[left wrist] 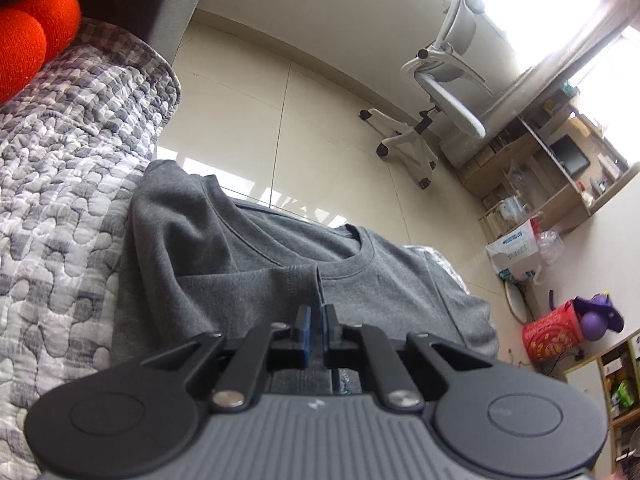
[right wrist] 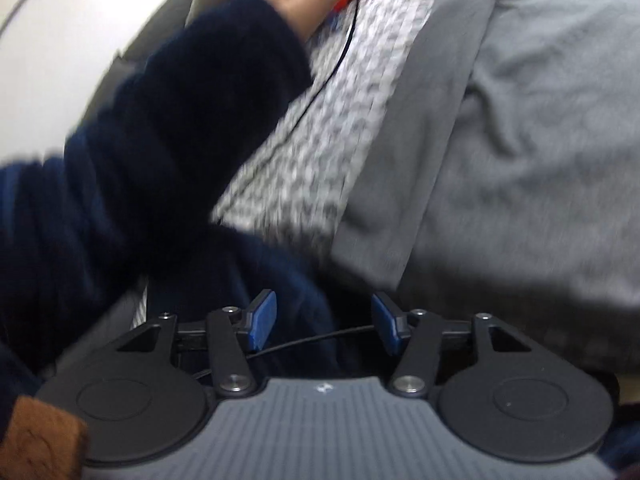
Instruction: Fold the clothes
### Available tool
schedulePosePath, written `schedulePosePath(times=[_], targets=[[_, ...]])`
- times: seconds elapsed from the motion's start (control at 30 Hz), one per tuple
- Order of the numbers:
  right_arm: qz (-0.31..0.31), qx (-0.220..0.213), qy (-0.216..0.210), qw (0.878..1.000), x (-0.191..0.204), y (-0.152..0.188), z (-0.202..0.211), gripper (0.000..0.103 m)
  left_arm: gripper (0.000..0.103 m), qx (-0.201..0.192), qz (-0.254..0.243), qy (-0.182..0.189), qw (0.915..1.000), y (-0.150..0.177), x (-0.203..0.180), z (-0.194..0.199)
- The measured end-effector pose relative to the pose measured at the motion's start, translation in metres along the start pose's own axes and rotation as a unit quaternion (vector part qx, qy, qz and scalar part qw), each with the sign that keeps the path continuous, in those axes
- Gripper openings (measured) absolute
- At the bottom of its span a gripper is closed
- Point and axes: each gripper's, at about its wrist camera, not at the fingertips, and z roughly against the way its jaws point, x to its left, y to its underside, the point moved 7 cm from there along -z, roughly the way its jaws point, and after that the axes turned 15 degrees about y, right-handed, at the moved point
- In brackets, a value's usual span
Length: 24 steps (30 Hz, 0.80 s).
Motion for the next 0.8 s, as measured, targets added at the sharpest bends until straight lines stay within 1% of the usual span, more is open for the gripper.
schedulePosePath(times=[0.03,0.07,0.1,0.13,0.2,0.27,0.33,0.37,0.43,0.47,0.5,0.53,0.57,0.6,0.63,0.7,0.73,0.8], targets=[[0.019,-0.004,0.018,1.000,0.005,0.003,-0.002,0.057,0.005,0.006,-0.016,-0.010,0.9998,0.003,-0.002,-0.002],[0.032,-0.023,0.043,0.998,0.006,0.002,-0.003,0.057,0.006,0.013,-0.033,-0.020,0.9992,0.006,-0.004,-0.005],[0.029,-0.044,0.063,0.997,0.002,-0.001,-0.004,0.057,0.011,0.018,-0.050,-0.031,0.9981,0.009,-0.006,-0.008],[0.010,-0.062,0.068,0.996,-0.004,-0.004,-0.007,0.057,0.019,0.024,-0.067,-0.042,0.9965,0.012,-0.007,-0.011],[-0.060,-0.071,0.060,0.994,-0.021,-0.010,-0.020,0.057,0.031,0.032,-0.103,-0.060,0.9924,0.016,-0.010,-0.016],[-0.101,-0.076,0.056,0.990,-0.033,-0.014,-0.031,0.057,0.033,0.038,-0.134,-0.072,0.9876,0.019,-0.013,-0.021],[-0.110,-0.082,0.052,0.989,-0.037,-0.018,-0.038,0.057,0.036,0.046,-0.163,-0.083,0.9821,0.020,-0.014,-0.025],[-0.110,-0.080,0.049,0.990,-0.036,-0.019,-0.042,0.054,0.036,0.050,-0.175,-0.089,0.9792,0.021,-0.014,-0.028],[-0.105,-0.068,0.047,0.991,-0.031,-0.020,-0.050,0.032,0.036,0.052,-0.178,-0.091,0.9785,0.020,-0.011,-0.030],[-0.100,-0.064,0.049,0.992,-0.028,-0.019,-0.053,0.027,0.036,0.052,-0.176,-0.090,0.9788,0.020,-0.010,-0.030],[-0.092,-0.066,0.051,0.992,-0.025,-0.017,-0.054,0.015,0.036,0.052,-0.174,-0.088,0.9794,0.020,-0.009,-0.030],[-0.087,-0.069,0.055,0.992,-0.023,-0.016,-0.054,0.008,0.036,0.052,-0.172,-0.086,0.9800,0.019,-0.008,-0.029],[-0.086,-0.075,0.060,0.992,-0.024,-0.017,-0.053,0.008,0.035,0.051,-0.167,-0.085,0.9809,0.017,-0.008,-0.027],[-0.084,-0.085,0.068,0.991,-0.025,-0.017,-0.049,0.008,0.030,0.049,-0.166,-0.083,0.9813,0.014,-0.008,-0.025],[-0.079,-0.098,0.079,0.989,-0.025,-0.018,-0.042,0.008,0.023,0.049,-0.170,-0.085,0.9805,0.012,-0.008,-0.022],[-0.057,-0.128,0.096,0.986,-0.021,-0.019,-0.024,0.008,0.016,0.047,-0.182,-0.092,0.9778,0.007,-0.009,-0.018],[-0.047,-0.138,0.095,0.985,-0.017,-0.020,-0.015,0.008,0.013,0.045,-0.184,-0.094,0.9773,0.004,-0.008,-0.015],[-0.027,-0.146,0.098,0.984,-0.011,-0.020,-0.006,0.008,0.013,0.033,-0.168,-0.087,0.9815,-0.002,-0.004,-0.008]])
